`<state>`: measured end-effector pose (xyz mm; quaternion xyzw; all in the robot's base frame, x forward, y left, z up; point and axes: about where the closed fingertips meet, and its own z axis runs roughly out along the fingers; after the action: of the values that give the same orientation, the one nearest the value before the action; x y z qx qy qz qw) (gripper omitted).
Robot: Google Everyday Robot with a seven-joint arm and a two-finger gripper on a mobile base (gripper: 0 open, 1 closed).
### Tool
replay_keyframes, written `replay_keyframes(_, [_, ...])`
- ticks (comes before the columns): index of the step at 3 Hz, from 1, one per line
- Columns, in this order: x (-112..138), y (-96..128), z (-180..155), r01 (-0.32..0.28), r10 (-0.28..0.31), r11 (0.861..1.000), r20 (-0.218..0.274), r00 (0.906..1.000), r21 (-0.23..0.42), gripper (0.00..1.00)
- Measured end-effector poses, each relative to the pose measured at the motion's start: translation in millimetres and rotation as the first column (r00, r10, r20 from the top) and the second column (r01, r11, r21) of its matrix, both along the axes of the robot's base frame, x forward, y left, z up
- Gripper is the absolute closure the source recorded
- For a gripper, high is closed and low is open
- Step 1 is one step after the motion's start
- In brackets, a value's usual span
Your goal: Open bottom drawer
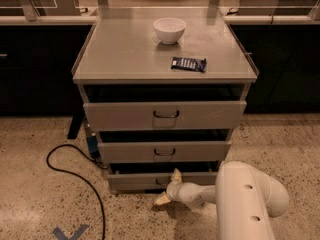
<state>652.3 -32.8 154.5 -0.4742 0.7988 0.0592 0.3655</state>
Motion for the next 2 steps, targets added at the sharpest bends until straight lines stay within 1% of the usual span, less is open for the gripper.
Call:
replay_keyframes(1, [0.0,0.0,0.0,0.0,0.0,1.0,0.0,1.0,0.0,0.19])
replay_keyframes(2, [0.0,0.0,0.0,0.0,0.0,1.0,0.0,1.0,0.0,0.42])
